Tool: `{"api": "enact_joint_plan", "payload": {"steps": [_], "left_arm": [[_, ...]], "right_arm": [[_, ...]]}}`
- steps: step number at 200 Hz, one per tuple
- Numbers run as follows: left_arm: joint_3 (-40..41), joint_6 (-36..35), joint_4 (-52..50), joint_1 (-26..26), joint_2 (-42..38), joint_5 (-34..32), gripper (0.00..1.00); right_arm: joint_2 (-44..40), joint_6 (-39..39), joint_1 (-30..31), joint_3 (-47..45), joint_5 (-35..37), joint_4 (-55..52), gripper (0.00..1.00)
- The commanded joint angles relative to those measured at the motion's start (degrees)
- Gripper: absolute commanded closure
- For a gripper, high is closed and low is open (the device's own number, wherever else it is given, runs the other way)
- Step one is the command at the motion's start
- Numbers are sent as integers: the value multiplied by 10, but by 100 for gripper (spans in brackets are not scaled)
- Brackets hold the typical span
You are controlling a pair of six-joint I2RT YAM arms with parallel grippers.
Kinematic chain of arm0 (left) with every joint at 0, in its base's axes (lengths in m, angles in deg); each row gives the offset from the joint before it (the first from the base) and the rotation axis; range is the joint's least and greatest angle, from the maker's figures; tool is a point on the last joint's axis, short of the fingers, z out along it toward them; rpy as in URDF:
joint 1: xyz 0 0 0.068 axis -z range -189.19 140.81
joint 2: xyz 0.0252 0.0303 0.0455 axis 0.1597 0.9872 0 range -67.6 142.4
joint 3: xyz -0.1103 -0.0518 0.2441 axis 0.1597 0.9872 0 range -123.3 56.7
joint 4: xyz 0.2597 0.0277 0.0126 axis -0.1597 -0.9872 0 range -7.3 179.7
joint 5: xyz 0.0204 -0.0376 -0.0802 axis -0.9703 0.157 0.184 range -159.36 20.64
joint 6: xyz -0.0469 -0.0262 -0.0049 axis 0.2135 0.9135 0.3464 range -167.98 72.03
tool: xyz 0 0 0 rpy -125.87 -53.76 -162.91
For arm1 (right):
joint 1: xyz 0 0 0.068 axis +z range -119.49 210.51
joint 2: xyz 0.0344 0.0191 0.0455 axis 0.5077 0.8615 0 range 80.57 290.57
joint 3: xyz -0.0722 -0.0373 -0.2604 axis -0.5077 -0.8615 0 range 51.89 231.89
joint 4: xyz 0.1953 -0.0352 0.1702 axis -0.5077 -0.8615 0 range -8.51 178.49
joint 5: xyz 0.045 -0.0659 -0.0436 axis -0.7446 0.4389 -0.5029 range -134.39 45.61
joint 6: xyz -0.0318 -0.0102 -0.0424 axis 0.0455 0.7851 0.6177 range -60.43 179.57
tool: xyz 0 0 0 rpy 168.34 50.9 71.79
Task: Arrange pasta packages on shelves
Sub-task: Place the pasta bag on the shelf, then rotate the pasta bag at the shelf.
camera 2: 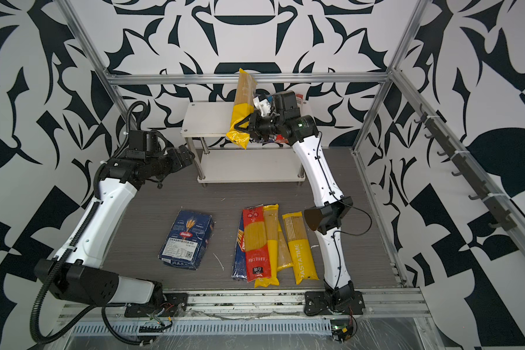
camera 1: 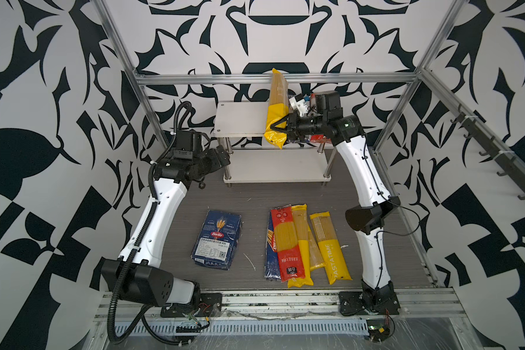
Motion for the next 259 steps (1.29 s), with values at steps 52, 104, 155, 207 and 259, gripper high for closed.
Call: {"api": "enact_joint_plan", "payload": {"steps": [52, 104, 155, 207, 259], "left_arm": [[-10, 0, 9, -21, 15, 35, 1], [8, 10, 18, -22, 8, 52, 1], [22, 23, 30, -22, -7, 76, 1], [11, 32, 37, -7, 1, 110, 1], [-15, 34, 52, 41, 30, 108, 1]], "right_arm": [[-47, 13, -23, 29, 9, 109, 33], [-68, 50, -24, 26, 34, 40, 32], [-135, 127, -19, -10, 99, -79, 33], [-249, 211, 36, -159, 230, -192, 36], [-440, 168, 64, -492, 309, -133, 36]]}}
